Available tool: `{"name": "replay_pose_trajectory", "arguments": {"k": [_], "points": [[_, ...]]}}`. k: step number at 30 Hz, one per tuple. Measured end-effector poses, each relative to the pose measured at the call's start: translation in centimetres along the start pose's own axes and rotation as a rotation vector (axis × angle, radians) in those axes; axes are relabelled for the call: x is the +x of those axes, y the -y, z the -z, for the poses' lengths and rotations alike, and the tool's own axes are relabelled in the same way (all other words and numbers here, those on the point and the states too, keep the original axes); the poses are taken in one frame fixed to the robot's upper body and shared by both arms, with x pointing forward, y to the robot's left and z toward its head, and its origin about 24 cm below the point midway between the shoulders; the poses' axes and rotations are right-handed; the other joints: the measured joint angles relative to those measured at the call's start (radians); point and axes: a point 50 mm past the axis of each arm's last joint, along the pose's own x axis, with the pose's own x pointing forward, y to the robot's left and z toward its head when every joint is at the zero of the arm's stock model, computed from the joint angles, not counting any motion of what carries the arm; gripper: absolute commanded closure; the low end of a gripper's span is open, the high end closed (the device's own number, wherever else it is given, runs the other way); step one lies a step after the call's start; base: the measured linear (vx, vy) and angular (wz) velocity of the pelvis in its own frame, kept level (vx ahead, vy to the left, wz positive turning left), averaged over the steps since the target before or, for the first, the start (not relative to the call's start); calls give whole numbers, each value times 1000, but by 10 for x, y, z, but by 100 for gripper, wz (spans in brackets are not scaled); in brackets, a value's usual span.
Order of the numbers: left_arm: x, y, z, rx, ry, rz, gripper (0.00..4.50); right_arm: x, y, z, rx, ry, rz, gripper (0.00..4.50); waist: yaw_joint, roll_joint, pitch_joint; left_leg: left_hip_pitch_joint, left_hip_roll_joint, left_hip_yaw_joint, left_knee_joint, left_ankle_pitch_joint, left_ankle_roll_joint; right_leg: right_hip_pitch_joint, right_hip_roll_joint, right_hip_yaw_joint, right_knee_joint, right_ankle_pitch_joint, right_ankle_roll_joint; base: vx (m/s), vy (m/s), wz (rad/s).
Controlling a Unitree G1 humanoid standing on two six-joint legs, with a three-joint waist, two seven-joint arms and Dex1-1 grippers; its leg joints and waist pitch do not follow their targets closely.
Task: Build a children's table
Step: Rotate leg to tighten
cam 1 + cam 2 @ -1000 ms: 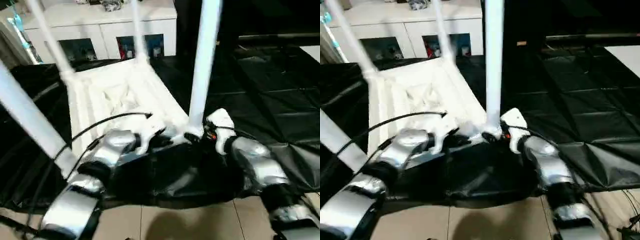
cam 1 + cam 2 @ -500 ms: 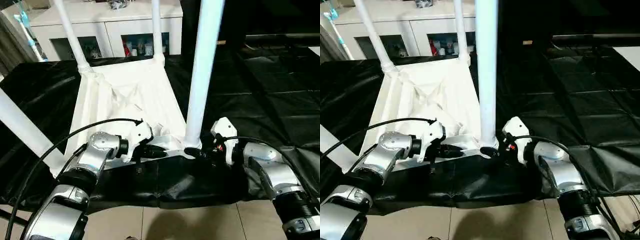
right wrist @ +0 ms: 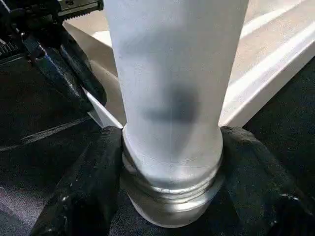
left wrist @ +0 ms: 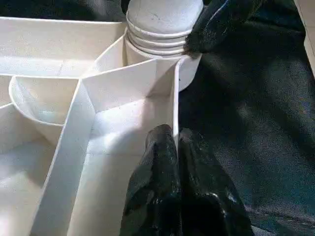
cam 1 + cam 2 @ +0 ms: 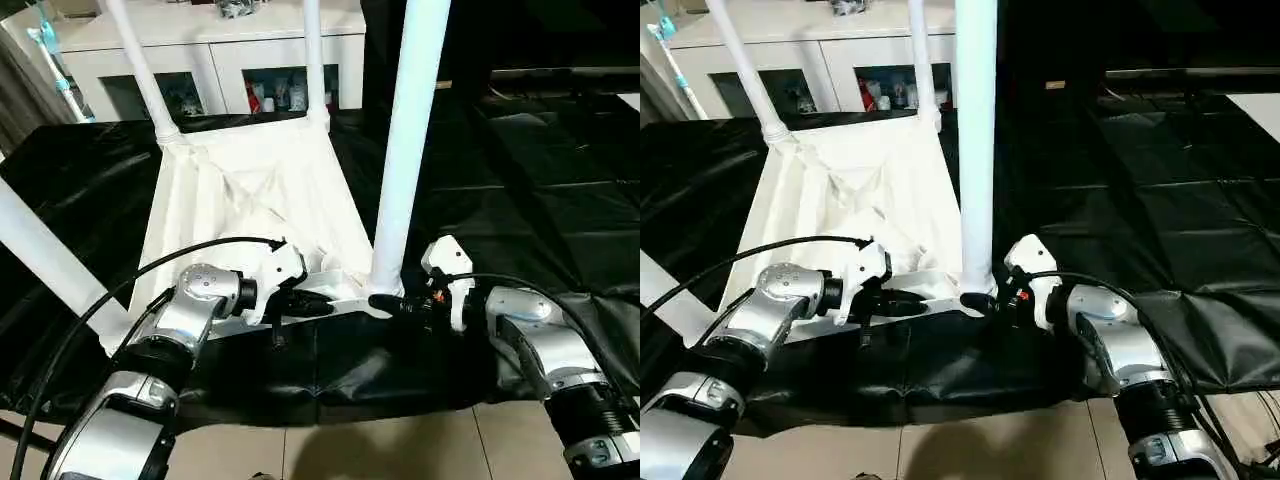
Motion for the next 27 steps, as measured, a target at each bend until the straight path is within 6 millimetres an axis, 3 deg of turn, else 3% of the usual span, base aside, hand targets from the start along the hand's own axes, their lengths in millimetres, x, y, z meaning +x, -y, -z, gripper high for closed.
{"name": "replay_pose_trajectory", "arguments": {"k": [5, 11, 20, 26, 27], "points": [[1, -1, 0, -10, -3, -26, 450, 5, 0, 1, 1, 2, 38, 186, -2, 0, 0, 0, 0, 0, 0, 0, 0, 0, 0, 0, 0, 0, 0, 0, 0, 0], [18, -11, -5, -46, -9, -183, 450, 28, 11, -3, 46, 2, 280, 186, -29, -2, 0, 4, 0, 0, 1, 0, 0, 1, 0, 0, 1, -2, 4, 0, 0, 0], [60, -19, -28, -121, -24, -394, 450, 61, 23, -15, 226, -10, 672, 187, -34, -6, 0, 3, -2, -1, 2, 0, 0, 3, 0, 2, -1, -2, 3, 0, 0, 0], [66, -20, -33, -120, -29, -424, 450, 66, 24, -17, 214, -5, 720, 187, -30, -6, -1, 3, -2, -2, 1, 0, 0, 3, -1, 1, 0, 2, -3, 0, 0, 0], [66, -20, -33, -119, -29, -422, 450, 66, 24, -17, 214, -2, 715, 152, -30, -6, -1, 3, -2, -2, 1, 0, 0, 3, -1, 1, 0, 2, -3, 0, 0, 0]]}}
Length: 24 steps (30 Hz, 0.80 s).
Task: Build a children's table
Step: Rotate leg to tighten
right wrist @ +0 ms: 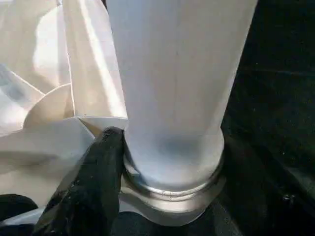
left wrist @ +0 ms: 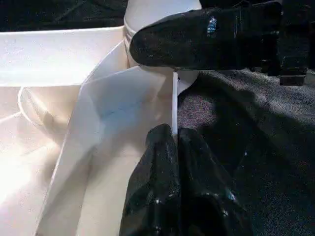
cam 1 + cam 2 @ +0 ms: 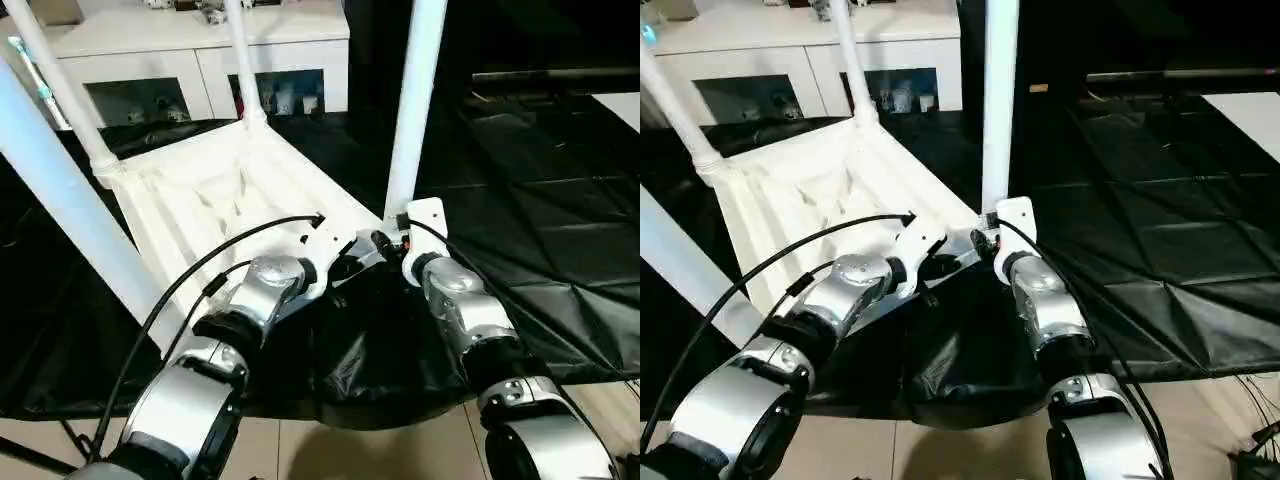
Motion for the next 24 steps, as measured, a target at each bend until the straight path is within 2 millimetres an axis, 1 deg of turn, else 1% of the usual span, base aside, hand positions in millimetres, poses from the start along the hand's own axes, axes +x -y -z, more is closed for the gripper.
{"name": "replay_pose_trajectory", "arguments": {"k": [1, 2, 5, 6, 7, 10, 12, 16, 18, 19, 22, 24], "points": [[0, 0, 0, 0, 0, 1, 450, 0, 0, 0, 1, 2, -3, 152, 0, 0, 0, 0, 0, 0, 0, 0, 0, 0, 0, 0, 0, 0, 0, 0, 0, 0], [0, -1, 0, 2, -2, 3, 450, -1, 1, 1, 3, 5, -12, 117, 1, 0, 0, 0, 0, 0, 0, 0, 0, 0, 0, 0, 0, 0, 0, 0, 0, 0], [-3, -4, 2, 4, -7, 0, 450, -3, 3, 2, -1, 13, -55, 102, 0, 0, 0, 0, 0, 0, 0, 0, 0, 0, 0, 0, 0, 0, 0, 0, 0, 0], [-4, -5, 2, 4, -9, 3, 450, -4, 4, 3, -1, 16, -70, 76, 0, 0, 0, 0, 0, 0, 0, 0, 0, 0, 0, 0, 0, 0, 0, 0, 0, 0], [-5, -6, 3, 3, -10, 4, 450, -5, 5, 4, 0, 18, -81, 70, -2, 0, 0, 0, 0, 0, 0, 0, 0, 0, 0, 0, 0, 0, 0, 0, 0, 0], [-8, -8, 4, 7, -14, 24, 450, -9, 8, 6, -33, 23, -143, 70, -4, 0, 0, 0, 1, 0, -1, 0, 0, -1, 0, -1, 0, 0, 0, 0, 0, 0], [-15, -12, 8, 45, -12, 74, 450, -17, 17, 9, -97, 24, -223, 70, -2, 0, 0, 0, 1, -1, -1, 0, 0, -1, 0, -1, 0, 0, 0, 0, 0, 0], [-28, -16, 16, 101, 2, 161, 450, -33, 25, 15, -168, 19, -380, 70, 1, 2, -1, 0, 2, -1, -2, 0, 0, -1, 1, -2, 1, 0, 0, 0, 0, 0], [-40, -17, 24, 124, 20, 240, 450, -44, 26, 18, -187, 22, -481, 70, 3, 2, -1, 0, 4, -1, -2, 0, 0, -1, 2, -3, 0, -1, 1, 0, 0, 0], [-44, -17, 26, 125, 20, 273, 450, -49, 26, 20, -194, 20, -519, 70, 7, 2, -1, 0, 4, 0, -2, 0, 0, -1, 2, -3, 0, -1, 1, 0, 0, 0], [-53, -16, 31, 134, 19, 351, 450, -54, 26, 18, -198, 28, -584, 70, 15, 3, -1, -1, 5, 1, -1, 0, 0, -1, 2, -3, 0, -1, 1, 0, 0, 0], [-56, -13, 32, 145, 22, 401, 450, -58, 23, 17, -203, 34, -626, 70, 27, 2, -1, -1, 4, 1, -1, 0, 0, -1, 1, -3, 0, -1, 1, 0, 0, 0]]}}
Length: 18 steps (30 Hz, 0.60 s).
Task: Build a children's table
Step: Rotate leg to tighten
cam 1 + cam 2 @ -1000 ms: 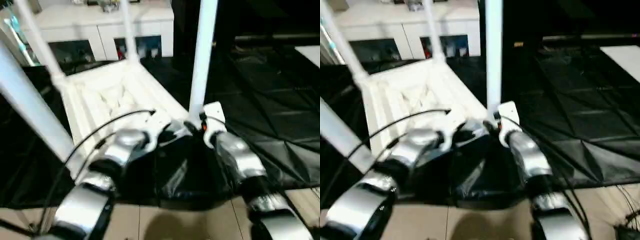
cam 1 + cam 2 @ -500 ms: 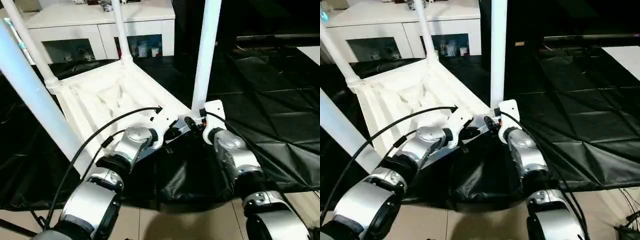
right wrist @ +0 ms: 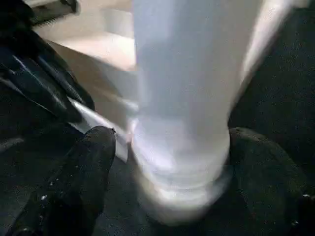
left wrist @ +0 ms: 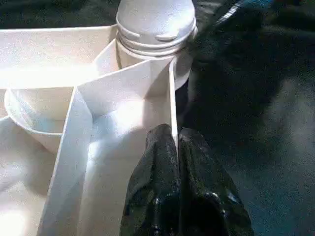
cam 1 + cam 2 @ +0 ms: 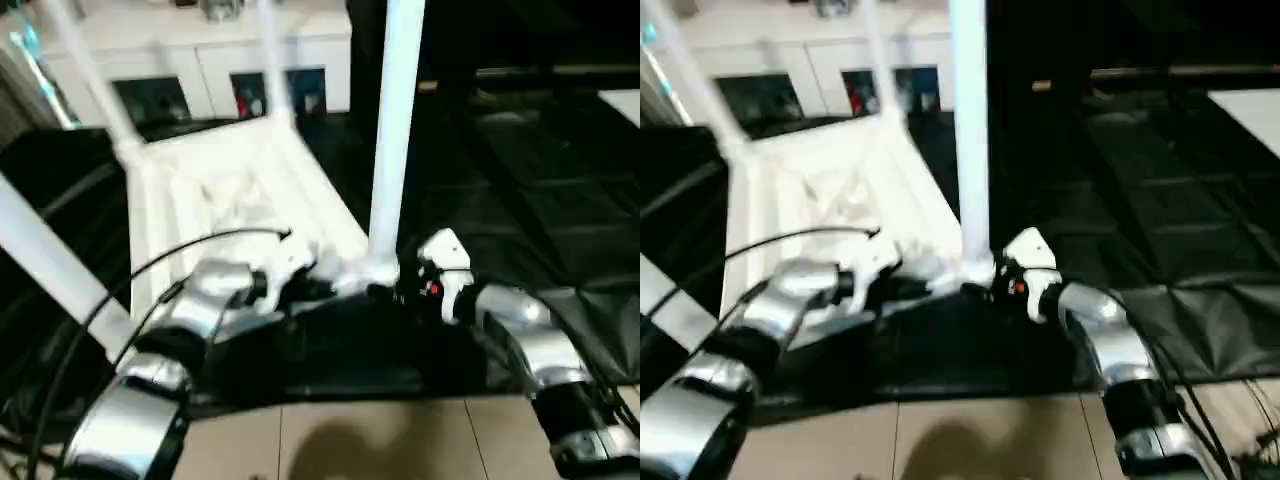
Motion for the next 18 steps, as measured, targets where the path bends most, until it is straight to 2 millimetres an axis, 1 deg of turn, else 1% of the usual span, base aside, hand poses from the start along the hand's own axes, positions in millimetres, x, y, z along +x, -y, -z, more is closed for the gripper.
{"name": "replay_pose_trajectory", "arguments": {"k": [2, 4, 8, 10, 13, 14, 16, 18], "points": [[-4, 4, 2, 5, 5, 47, 450, 0, -5, -1, -4, 12, -53, 70, 6, 0, 0, 0, 0, 1, 0, 0, 0, 0, -1, 1, 0, 0, 0, 0, 0, 0], [-5, 6, 3, 9, 6, 63, 450, 0, -6, -2, -4, 12, -70, 70, 9, 0, 0, 0, -1, 1, 0, 0, 0, 0, -1, 1, 0, 0, 0, 0, 0, 0], [-6, 6, 3, 4, 6, 70, 450, 0, -8, 0, 7, 0, -90, 70, 10, 0, 0, 0, -1, 2, 0, 0, 0, 0, -1, 1, 0, 0, 0, 0, 0, 0], [-6, 6, 3, 3, 6, 71, 450, 0, -8, 0, 7, -2, -92, 99, 11, 0, 0, 0, -1, 1, 0, 0, 0, 0, -1, 1, 0, 0, 0, 0, 0, 0], [-6, 7, 3, 2, 6, 76, 450, 0, -7, 0, 3, -9, -91, 99, 12, 0, 0, 0, -1, 2, 0, 0, 0, -1, -1, 1, 0, -1, 1, 0, 0, 0], [-6, 7, 3, 4, 6, 77, 450, -1, -7, 1, 0, -13, -94, 135, 12, 0, 0, 0, -1, 1, 0, 0, 0, 0, -1, 1, 0, -1, 1, 0, 0, 0], [-7, 8, 3, 4, 7, 78, 450, -1, -7, 1, -1, -15, -95, 135, 12, 0, 0, 0, -1, 2, 0, 0, 0, -1, -1, 1, 0, -1, 1, 0, 0, 0], [-7, 8, 3, 2, 6, 80, 450, -1, -7, 1, -2, -17, -95, 153, 13, 0, 0, 0, -1, 2, 0, 0, 0, -1, -1, 1, 0, -1, 1, 0, 0, 0]]}}
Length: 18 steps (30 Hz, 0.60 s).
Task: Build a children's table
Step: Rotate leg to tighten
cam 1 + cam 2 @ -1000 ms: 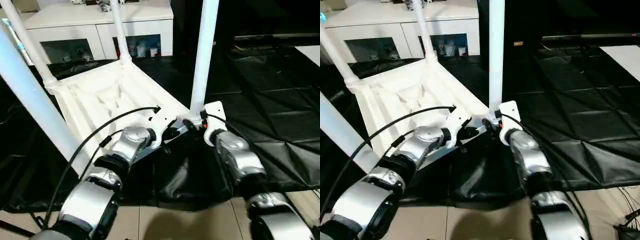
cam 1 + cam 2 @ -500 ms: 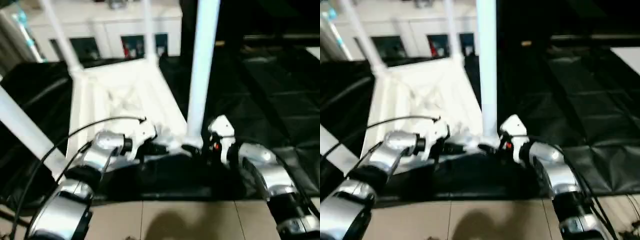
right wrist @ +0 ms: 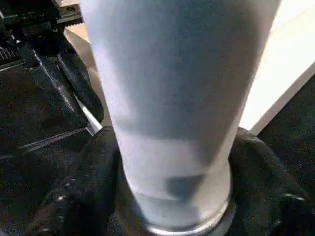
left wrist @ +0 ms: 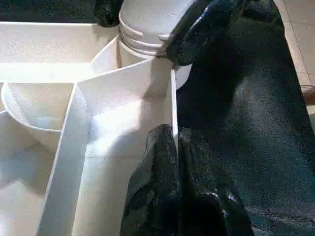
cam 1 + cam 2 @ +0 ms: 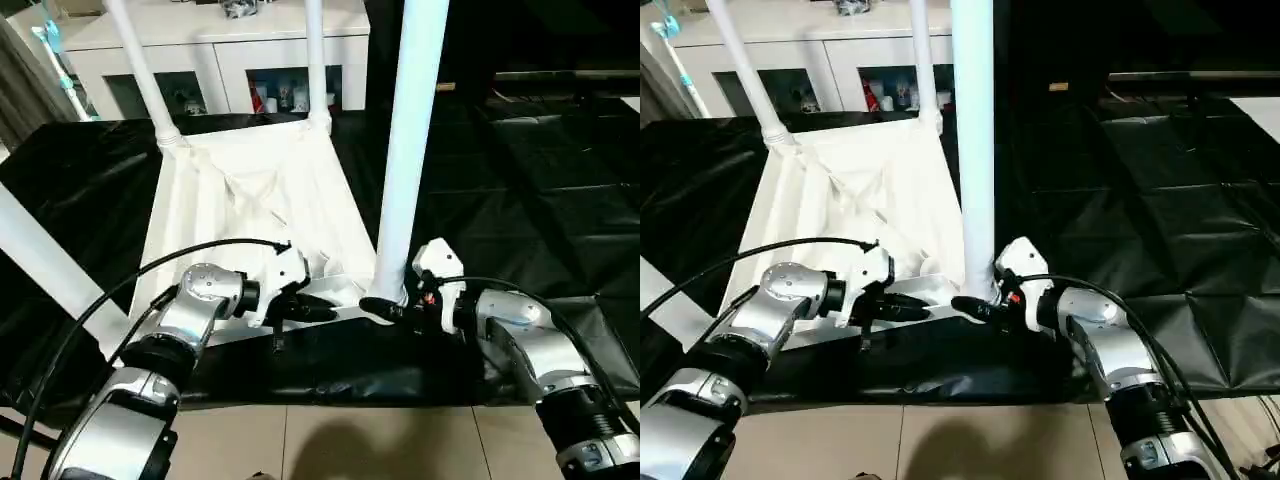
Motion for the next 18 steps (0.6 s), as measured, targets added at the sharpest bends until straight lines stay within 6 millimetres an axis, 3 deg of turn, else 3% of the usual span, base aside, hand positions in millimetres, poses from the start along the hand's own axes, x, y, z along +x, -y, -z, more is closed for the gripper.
{"name": "replay_pose_trajectory", "arguments": {"k": [5, 13, 15, 18], "points": [[0, 0, 0, -2, -1, 0, 450, -1, 0, 0, -1, -3, -2, 182, 1, 0, 0, 0, 0, 0, 0, 0, 0, 0, 0, 0, 0, 0, 0, 0, 0, 0], [-1, 0, 1, -7, -5, -2, 450, 0, 0, 0, -8, -2, 2, 183, 1, 0, 0, 0, 0, 0, 0, 0, 0, 0, 0, 0, 0, 0, 0, 0, 0, 0], [-1, -1, 1, -13, -3, -22, 450, 5, 0, 0, -4, 2, 37, 183, -3, -1, 0, 1, 0, 0, 0, 0, 0, 0, 0, 0, 0, 0, 0, 0, 0, 0], [6, -8, -2, -37, -6, -107, 450, 18, 8, -2, 31, 10, 177, 183, -21, -2, 1, 1, 0, 0, 0, 0, 0, 0, 0, 0, 1, 1, -1, 0, 0, 0]]}}
